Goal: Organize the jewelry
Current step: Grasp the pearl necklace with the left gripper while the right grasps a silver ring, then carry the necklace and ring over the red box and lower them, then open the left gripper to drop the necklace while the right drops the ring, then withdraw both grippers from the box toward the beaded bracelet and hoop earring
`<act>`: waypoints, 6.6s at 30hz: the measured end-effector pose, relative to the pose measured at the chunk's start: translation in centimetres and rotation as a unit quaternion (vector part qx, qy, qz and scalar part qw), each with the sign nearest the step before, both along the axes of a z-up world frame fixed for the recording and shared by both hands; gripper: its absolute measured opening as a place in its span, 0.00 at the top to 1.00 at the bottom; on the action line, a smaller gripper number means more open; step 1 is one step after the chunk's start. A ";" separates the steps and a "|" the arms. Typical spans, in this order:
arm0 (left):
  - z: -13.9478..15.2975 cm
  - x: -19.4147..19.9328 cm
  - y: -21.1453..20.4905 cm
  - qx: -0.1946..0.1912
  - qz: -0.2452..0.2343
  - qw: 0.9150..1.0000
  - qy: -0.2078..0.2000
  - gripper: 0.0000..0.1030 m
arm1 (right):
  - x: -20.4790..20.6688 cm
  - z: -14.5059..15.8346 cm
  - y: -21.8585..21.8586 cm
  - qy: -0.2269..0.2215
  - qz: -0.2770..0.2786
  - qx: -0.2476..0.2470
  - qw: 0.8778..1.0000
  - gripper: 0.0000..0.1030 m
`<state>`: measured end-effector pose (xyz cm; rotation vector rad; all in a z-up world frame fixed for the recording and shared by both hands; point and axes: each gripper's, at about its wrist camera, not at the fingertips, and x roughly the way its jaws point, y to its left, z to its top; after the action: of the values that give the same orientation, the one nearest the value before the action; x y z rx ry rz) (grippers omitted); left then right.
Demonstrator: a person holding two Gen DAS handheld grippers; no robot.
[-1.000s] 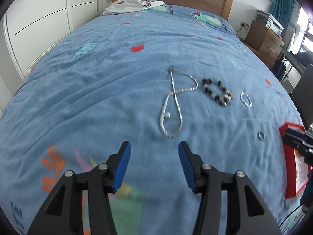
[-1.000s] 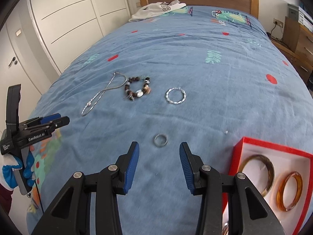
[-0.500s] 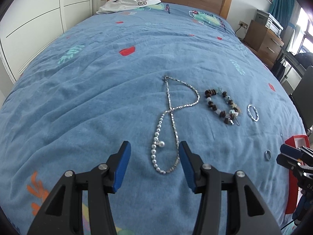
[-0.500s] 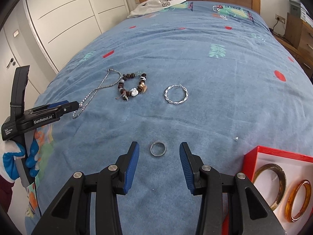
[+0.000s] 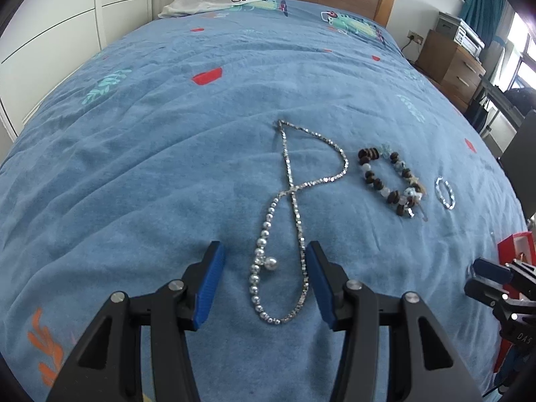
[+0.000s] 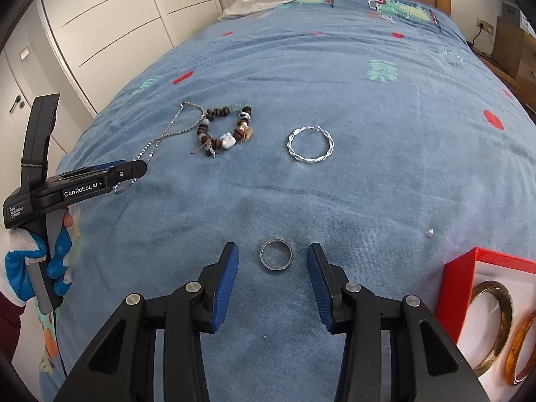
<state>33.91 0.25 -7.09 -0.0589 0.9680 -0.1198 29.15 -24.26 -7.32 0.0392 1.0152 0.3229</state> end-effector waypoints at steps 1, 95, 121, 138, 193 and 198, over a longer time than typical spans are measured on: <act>-0.2 0.0 0.0 0.002 0.000 1.000 0.000 0.53 | 0.1 -0.1 0.0 0.001 0.000 -0.001 1.000 0.59; 4.9 -8.1 -36.6 0.010 -0.210 0.977 -0.013 0.93 | -7.7 0.6 -24.4 0.015 -0.084 0.005 0.996 0.80; 4.9 -9.5 -34.3 -0.019 -0.202 0.979 0.010 0.75 | -8.3 2.0 -24.9 0.013 -0.091 -0.016 0.996 0.73; 13.2 -19.1 -26.8 -0.001 -0.171 0.984 -0.048 0.64 | -17.4 12.4 -23.5 -0.061 -0.125 -0.023 0.990 0.67; 10.8 -19.8 -3.1 -0.002 -0.006 0.999 -0.031 0.50 | -16.8 13.0 -4.3 -0.095 -0.024 0.035 0.995 0.59; 8.8 -15.1 -3.0 -0.004 -0.009 1.000 -0.015 0.50 | -12.7 10.8 -3.7 -0.074 -0.028 0.037 0.996 0.59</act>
<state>18.82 -2.70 1.72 -0.0553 0.9388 -0.1414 16.41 -27.96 3.43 0.1088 0.8534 0.3079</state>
